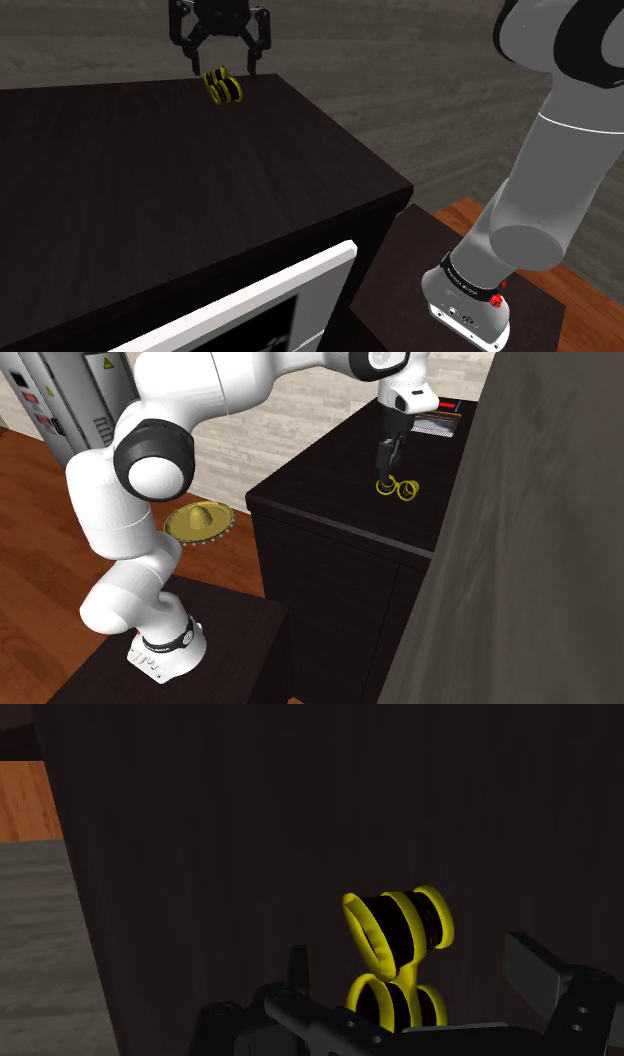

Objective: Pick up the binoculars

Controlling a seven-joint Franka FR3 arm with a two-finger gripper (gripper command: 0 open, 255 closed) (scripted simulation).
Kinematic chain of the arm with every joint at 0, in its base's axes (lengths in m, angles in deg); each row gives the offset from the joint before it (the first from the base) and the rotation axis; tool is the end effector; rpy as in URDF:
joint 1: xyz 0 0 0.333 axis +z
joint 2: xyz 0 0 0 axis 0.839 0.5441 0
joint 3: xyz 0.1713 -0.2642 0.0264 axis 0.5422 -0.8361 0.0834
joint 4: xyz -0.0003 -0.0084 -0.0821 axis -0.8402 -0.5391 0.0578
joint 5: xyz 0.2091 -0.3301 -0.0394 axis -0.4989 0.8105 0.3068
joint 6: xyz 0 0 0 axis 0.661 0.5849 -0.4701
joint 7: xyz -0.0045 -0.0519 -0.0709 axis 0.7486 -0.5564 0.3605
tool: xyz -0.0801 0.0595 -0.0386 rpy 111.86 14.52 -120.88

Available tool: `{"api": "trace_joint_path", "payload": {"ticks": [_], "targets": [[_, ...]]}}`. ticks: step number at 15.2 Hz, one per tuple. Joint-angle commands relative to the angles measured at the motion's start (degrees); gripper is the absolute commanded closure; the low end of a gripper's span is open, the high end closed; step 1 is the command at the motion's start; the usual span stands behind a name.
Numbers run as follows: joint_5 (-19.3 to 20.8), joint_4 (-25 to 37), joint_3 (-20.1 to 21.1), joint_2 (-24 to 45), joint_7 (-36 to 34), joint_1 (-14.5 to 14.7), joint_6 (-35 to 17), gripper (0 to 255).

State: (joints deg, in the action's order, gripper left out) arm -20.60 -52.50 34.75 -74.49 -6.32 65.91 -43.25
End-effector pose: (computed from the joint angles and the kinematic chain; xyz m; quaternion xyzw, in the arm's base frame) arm 0.4871 0.3526 0.6478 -0.9949 0.0972 -0.0199 0.0208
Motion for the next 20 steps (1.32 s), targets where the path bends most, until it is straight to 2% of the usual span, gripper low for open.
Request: {"api": "trace_joint_path", "payload": {"ticks": [1, 5, 6, 15, 20], "targets": [[-0.33, -2.19, -0.06, -0.63, 0.07, -0.28, -1.68, 0], [-0.82, -5.28, -0.17, -1.5, 0.31, -0.7, -4.02, 0], [-0.79, -5.17, -0.16, -1.44, 0.3, -0.68, -3.97, 255], [-0.82, -5.28, -0.17, -1.5, 0.31, -0.7, -4.02, 255], [0.23, 0.95, 0.07, 0.35, -0.18, 0.2, 0.62, 255]]}}
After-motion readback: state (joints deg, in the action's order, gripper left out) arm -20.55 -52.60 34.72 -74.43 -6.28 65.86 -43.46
